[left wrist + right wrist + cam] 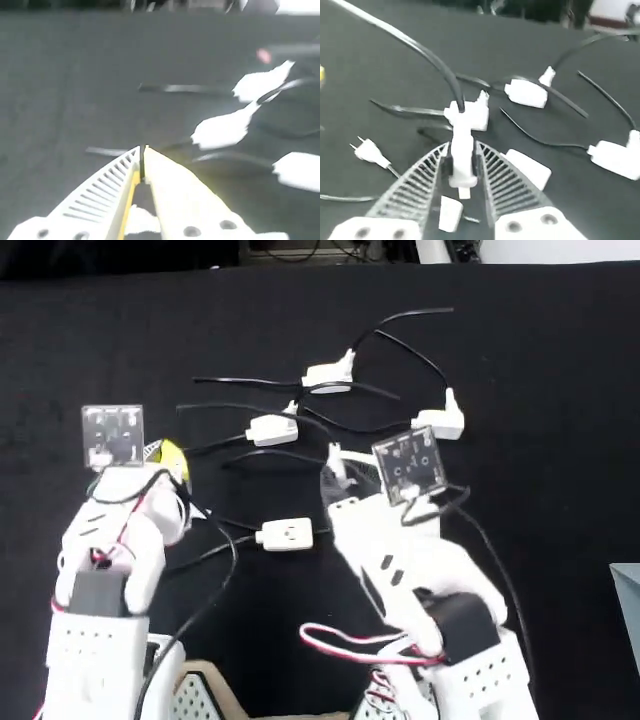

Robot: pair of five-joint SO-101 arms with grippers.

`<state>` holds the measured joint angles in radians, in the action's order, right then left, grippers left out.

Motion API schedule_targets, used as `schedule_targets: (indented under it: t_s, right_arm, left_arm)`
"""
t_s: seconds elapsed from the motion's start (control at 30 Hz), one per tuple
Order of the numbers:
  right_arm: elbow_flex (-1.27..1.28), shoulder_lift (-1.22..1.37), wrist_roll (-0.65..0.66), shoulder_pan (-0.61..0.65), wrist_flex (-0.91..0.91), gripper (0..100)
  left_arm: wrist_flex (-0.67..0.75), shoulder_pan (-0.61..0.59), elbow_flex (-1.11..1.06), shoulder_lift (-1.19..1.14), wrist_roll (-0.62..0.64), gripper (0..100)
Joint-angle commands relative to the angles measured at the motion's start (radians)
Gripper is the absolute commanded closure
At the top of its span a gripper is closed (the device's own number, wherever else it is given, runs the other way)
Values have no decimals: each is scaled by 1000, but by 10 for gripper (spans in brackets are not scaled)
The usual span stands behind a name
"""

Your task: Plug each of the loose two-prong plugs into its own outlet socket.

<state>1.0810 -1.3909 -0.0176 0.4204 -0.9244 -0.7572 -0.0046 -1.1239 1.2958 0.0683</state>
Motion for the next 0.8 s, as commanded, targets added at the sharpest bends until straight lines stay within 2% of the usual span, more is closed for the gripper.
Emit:
schedule_targets:
  t_s: [0.0,0.33,0.63,0.77]
  right_arm:
    - [4,-50,-49,64,31,986]
    - [85,-150,-63,302,32,986]
    - [114,-148,-61,397,32,986]
    - [150,-148,-17,431,32,986]
  left_arm:
    - [12,64,-5,115,55,971]
    - [15,242,-262,537,54,971]
    - [-14,363,-289,528,-94,971]
    - [-49,424,-285,529,-170,971]
